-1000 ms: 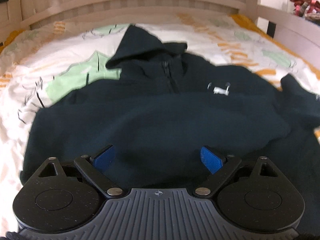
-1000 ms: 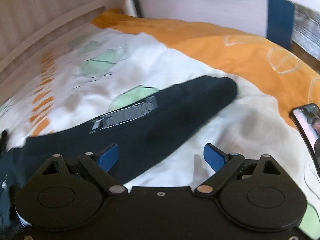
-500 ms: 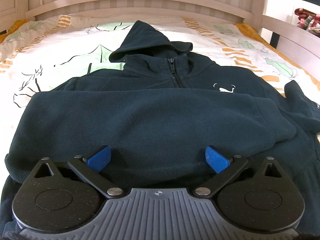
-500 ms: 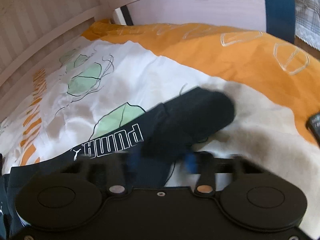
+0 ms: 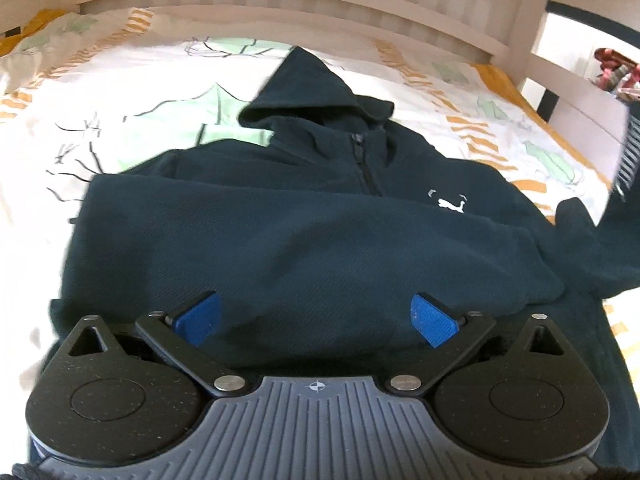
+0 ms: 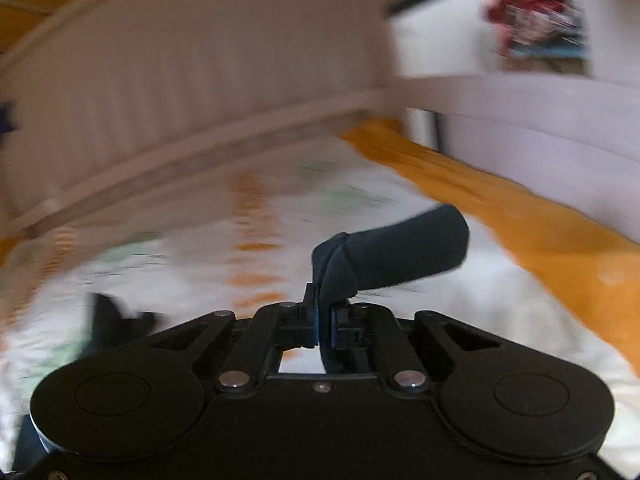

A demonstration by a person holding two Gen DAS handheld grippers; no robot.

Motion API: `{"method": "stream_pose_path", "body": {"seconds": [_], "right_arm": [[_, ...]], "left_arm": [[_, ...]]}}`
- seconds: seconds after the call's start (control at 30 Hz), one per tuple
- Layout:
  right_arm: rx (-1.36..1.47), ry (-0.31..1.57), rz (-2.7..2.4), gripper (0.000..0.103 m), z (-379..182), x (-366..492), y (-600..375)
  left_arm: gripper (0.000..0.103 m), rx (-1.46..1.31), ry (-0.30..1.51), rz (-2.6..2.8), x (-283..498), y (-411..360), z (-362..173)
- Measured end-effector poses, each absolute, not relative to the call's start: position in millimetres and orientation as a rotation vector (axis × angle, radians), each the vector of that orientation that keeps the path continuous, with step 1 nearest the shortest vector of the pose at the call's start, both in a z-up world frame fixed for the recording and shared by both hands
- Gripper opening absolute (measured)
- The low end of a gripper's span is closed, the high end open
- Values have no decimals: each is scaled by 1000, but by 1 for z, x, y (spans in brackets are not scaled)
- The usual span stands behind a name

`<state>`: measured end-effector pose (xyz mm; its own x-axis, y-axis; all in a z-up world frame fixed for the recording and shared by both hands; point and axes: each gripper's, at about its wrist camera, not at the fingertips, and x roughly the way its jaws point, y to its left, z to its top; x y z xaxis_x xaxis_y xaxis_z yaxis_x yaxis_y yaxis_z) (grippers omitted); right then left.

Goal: Fold large clothes
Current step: 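Open the right tool to release the sleeve and withdraw it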

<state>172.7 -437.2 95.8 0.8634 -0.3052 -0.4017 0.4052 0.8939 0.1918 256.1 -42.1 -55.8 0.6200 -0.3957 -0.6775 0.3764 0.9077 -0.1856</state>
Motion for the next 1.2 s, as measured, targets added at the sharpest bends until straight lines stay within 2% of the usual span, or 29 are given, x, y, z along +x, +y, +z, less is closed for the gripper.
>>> {"method": "stream_pose_path", "body": {"seconds": [0.23,0.5,0.67,0.73,0.8,0.83,0.87,1.2], "right_arm": [[190,418,-125,12,88,229,-313],[18,576,40,12,7,278,-205],[-107,659,80,15,-37,270,-167],[-127,676,104,22,-45,266,-157],[-136,689,144,45,-50,258,-150],[-134,694,174,62,-51,254,-149],[-126,694,201,74,-51,249,-148],[-84,610,232,76,-31,194,-182]], "left_arm": [[102,-74,772,-398,260,7,-43],[102,-141,787,-343,264,59,-41],[103,-218,799,-334,264,77,-42],[103,-234,795,-337,263,81,-41],[103,-246,790,-341,265,81,-39],[103,-250,787,-344,265,81,-38],[103,-253,785,-346,266,80,-37],[103,-235,781,-428,270,47,-30]]}}
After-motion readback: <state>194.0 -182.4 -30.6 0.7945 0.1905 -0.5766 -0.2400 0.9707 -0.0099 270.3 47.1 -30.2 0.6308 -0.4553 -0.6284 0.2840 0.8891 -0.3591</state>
